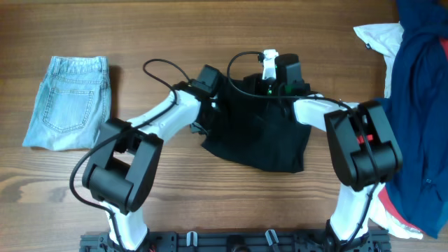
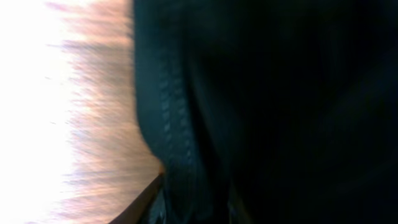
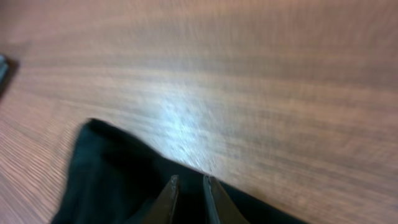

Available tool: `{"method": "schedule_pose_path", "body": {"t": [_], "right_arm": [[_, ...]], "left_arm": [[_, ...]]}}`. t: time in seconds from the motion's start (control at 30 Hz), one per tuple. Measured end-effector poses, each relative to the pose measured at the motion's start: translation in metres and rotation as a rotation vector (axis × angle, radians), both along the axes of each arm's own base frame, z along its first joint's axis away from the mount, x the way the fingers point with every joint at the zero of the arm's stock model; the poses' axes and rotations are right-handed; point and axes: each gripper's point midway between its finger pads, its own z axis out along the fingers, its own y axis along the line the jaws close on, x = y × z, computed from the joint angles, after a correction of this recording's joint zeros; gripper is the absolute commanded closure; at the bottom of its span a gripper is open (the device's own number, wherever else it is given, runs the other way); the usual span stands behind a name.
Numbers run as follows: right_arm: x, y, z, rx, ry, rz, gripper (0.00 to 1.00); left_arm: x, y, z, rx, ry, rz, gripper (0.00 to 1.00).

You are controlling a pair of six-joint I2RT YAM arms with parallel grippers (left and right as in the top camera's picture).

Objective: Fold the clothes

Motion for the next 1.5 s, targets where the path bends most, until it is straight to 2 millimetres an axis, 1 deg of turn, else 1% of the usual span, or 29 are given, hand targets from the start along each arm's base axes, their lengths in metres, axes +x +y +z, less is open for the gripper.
{"method": "schedule_pose_path", "body": {"t": [0.07,0.17,0.2,0.23,0.27,0.3,0.33,0.37,0.43,0.47,0.5,0.53,0.57,0.6,0.63,0.67,0.7,0.73,0.77,0.83,0.9,1.07,1.17,1.2,1.3,1.33,1.4,1.47,1.5], "right_arm": [[-0.003,0.002,-0.008,0.002,0.023,0.006,0.87],[-0.006,0.006,-0.007,0.014,0.028,0.020,0.77],[-0.006,0.007,-0.006,0.023,0.033,0.022,0.71],[-0.008,0.007,-0.005,0.025,0.040,0.026,0.66],[-0.010,0.007,-0.003,0.027,0.047,0.028,0.63],[-0.012,0.006,0.002,0.027,0.054,0.028,0.61],[-0.014,0.003,0.012,0.023,0.054,0.024,0.55],[-0.014,-0.001,0.027,0.023,0.039,0.014,0.50],[-0.014,-0.017,0.066,0.007,-0.005,-0.026,0.38],[-0.014,-0.029,0.097,0.000,-0.049,-0.060,0.38],[-0.018,-0.040,0.122,-0.011,-0.080,-0.087,0.37],[-0.020,-0.047,0.137,-0.020,-0.104,-0.103,0.34],[-0.029,-0.056,0.157,-0.041,-0.118,-0.124,0.32],[-0.039,-0.063,0.167,-0.060,-0.118,-0.138,0.30],[-0.046,-0.068,0.172,-0.080,-0.111,-0.151,0.27],[-0.052,-0.072,0.174,-0.096,-0.096,-0.163,0.27],[-0.058,-0.076,0.170,-0.117,-0.069,-0.172,0.25],[-0.064,-0.081,0.160,-0.142,-0.029,-0.180,0.24],[-0.067,-0.083,0.155,-0.158,-0.009,-0.184,0.24],[-0.072,-0.085,0.147,-0.175,0.022,-0.186,0.24],[-0.076,-0.087,0.142,-0.186,0.047,-0.187,0.24],[-0.080,-0.090,0.135,-0.202,0.071,-0.192,0.25],[-0.082,-0.091,0.133,-0.208,0.080,-0.194,0.25],[-0.082,-0.091,0.133,-0.209,0.084,-0.193,0.25],[-0.084,-0.091,0.131,-0.212,0.093,-0.193,0.25],[-0.084,-0.092,0.130,-0.213,0.096,-0.192,0.25],[-0.086,-0.092,0.129,-0.216,0.104,-0.192,0.26],[-0.088,-0.092,0.128,-0.219,0.113,-0.191,0.25],[-0.088,-0.093,0.127,-0.220,0.117,-0.190,0.26]], "left_arm": [[-0.010,-0.008,0.000,0.001,0.014,-0.030,0.72],[-0.019,-0.012,0.000,0.003,0.034,-0.049,0.72],[-0.021,-0.011,0.000,0.006,0.040,-0.049,0.71],[-0.023,-0.009,0.000,0.013,0.048,-0.049,0.69],[-0.026,-0.006,0.000,0.023,0.058,-0.048,0.65],[-0.029,-0.002,0.001,0.037,0.063,-0.043,0.59],[-0.032,0.004,0.001,0.052,0.072,-0.036,0.36],[-0.034,0.011,0.002,0.068,0.073,-0.027,0.02],[-0.028,0.027,0.006,0.082,0.059,0.013,0.00],[-0.022,0.037,0.011,0.081,0.040,0.045,0.00],[-0.015,0.044,0.017,0.074,0.019,0.072,0.00],[-0.008,0.049,0.025,0.061,-0.008,0.095,0.00],[-0.001,0.052,0.032,0.041,-0.036,0.109,0.00],[0.009,0.051,0.040,0.002,-0.071,0.112,0.00],[0.014,0.048,0.044,-0.032,-0.091,0.101,0.00],[0.019,0.043,0.047,-0.070,-0.110,0.080,0.00],[0.023,0.035,0.049,-0.110,-0.130,0.055,0.00],[0.025,0.032,0.050,-0.131,-0.139,0.044,0.00],[0.029,0.020,0.055,-0.192,-0.164,-0.003,0.00],[0.032,0.010,0.056,-0.236,-0.180,-0.037,0.00],[0.033,0.003,0.050,-0.264,-0.175,-0.064,0.00],[0.031,-0.012,0.023,-0.297,-0.131,-0.100,0.00],[0.032,-0.029,0.025,-0.332,-0.152,-0.136,0.10],[0.031,-0.037,0.025,-0.350,-0.156,-0.154,0.15],[0.021,-0.063,0.024,-0.390,-0.162,-0.219,0.40],[0.014,-0.073,0.021,-0.397,-0.158,-0.247,0.55],[0.003,-0.086,0.020,-0.411,-0.142,-0.282,0.80],[-0.004,-0.088,0.019,-0.414,-0.119,-0.291,0.96],[-0.005,-0.085,0.018,-0.412,-0.107,-0.284,0.96]]}}
